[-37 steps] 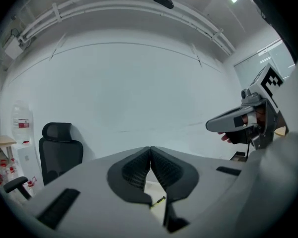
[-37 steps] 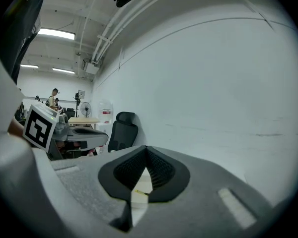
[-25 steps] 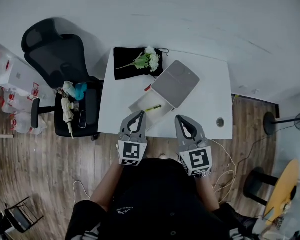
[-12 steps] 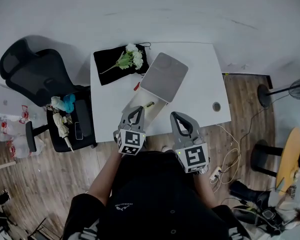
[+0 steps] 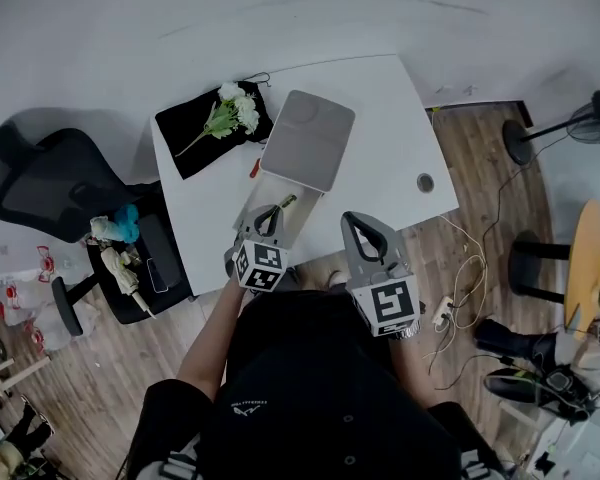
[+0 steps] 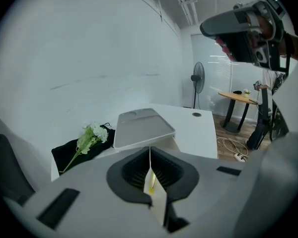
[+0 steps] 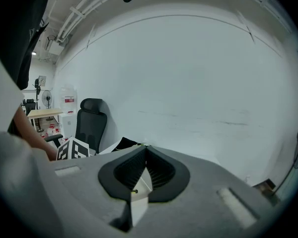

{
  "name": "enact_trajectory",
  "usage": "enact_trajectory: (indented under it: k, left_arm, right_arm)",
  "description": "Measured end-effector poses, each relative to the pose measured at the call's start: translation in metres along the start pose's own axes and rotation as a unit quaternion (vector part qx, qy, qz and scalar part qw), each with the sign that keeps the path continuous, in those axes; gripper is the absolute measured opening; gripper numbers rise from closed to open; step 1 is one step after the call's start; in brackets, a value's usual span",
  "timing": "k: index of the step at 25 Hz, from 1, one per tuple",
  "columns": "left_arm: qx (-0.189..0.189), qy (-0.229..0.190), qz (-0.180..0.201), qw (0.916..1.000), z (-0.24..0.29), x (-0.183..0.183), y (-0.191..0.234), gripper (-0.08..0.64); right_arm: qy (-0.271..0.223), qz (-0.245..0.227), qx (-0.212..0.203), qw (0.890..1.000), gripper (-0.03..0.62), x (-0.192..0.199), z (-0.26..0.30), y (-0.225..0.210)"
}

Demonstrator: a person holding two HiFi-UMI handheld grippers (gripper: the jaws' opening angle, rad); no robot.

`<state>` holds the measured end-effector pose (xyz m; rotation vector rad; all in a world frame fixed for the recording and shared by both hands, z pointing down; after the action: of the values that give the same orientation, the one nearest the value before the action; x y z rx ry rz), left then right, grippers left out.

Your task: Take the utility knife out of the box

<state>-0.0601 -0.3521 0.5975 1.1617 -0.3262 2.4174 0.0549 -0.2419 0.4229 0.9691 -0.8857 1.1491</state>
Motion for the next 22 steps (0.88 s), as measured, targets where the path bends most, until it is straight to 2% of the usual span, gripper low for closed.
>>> enact_trajectory:
  k: [6,9,11,15,22]
  left_arm:
    - [0.032,0.043,0.03,0.9981,0.025,0.015,-0.001,0.008]
    - [0.047,0.065,0.039,0.9961,0.036,0.022,-0.001,0.018]
    - [0.057,0.081,0.045,0.9941,0.044,0.025,-0.001,0.092]
    - [0.067,0.114,0.06,0.9894,0.058,0.036,0.0,0.092]
    - [0.086,0.157,0.083,0.9803,0.082,0.045,0.0,0.092]
  right_arm:
    - [-0.008,-0.014,0.025,1.0,0.005,0.001,0.002,-0.008]
    - [0.016,0.008,0.042,0.999,0.005,0.006,0.0,-0.011]
    - [0.012,0.006,0.049,0.999,0.005,0.007,0.001,-0.014]
    - [0.034,0.02,0.062,0.997,0.005,0.012,0.0,-0.012]
    - [0.031,0.009,0.084,0.996,0.005,0.014,0.0,-0.02]
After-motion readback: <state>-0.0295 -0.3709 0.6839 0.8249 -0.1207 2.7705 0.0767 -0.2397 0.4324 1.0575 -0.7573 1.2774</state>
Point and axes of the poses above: the fingertips, and each gripper's own axes: z forward along the fingers, y to its left, x out of its underside, the point moved 6 cm from there along -z, backward along the fingers, and after that the axes turned 6 degrees about -z, right-handed, at the moved point
